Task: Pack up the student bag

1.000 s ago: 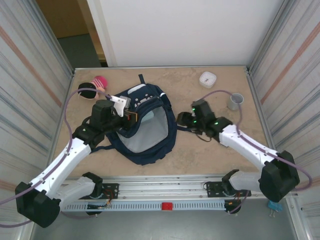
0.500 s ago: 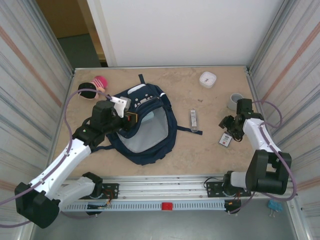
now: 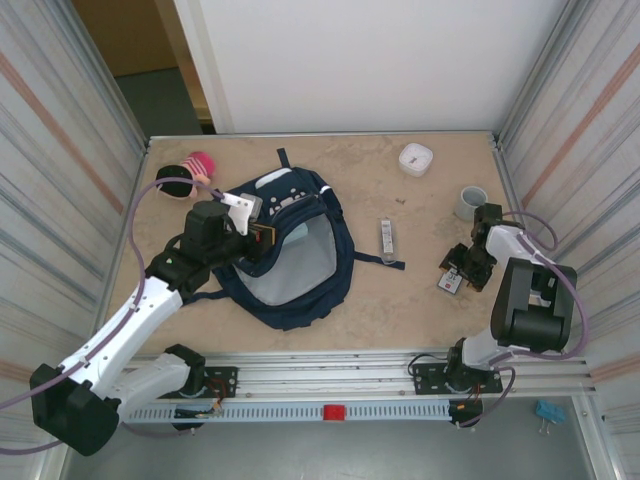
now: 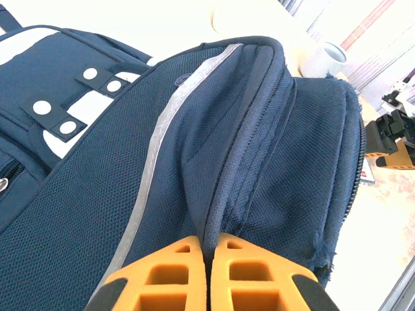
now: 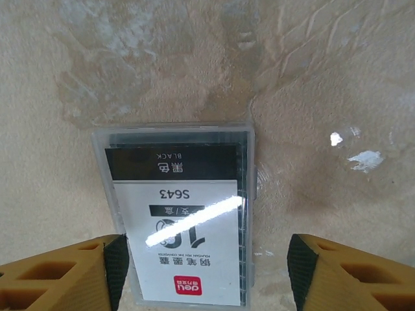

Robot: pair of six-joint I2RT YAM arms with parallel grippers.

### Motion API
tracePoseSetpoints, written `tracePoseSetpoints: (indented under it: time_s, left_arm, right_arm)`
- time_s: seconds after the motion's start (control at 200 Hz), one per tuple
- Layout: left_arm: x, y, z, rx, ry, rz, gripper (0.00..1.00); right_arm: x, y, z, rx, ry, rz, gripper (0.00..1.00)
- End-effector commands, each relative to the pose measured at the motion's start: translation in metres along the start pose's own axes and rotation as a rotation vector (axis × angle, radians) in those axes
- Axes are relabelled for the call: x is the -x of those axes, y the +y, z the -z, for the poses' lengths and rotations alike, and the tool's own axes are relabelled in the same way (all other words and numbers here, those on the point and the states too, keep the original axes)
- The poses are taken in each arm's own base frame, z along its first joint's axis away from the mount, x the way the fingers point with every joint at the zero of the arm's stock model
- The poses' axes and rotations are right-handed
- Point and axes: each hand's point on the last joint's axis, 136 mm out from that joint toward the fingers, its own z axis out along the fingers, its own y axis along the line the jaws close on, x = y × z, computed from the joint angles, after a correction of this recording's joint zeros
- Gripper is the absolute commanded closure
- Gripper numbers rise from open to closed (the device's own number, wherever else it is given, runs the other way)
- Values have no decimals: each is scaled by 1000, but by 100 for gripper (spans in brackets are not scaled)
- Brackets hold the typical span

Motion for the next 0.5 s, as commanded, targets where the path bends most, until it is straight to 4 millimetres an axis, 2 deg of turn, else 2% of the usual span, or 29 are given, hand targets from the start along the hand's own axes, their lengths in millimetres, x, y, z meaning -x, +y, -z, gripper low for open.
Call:
tracePoseSetpoints:
  time_s: [0.0, 0.18, 0.496]
  left_arm:
    - [17, -7, 2, -22, -63, -16, 97]
    - [16, -9, 2, -31, -56, -10, 97]
    - [18, -9, 8, -20, -70, -21, 97]
  right_arm:
    - [0, 8, 4, 4, 9, 46, 33]
    - [-5, 16, 2, -16, 32, 100, 34]
    - [-4, 10, -10, -101, 80, 134, 35]
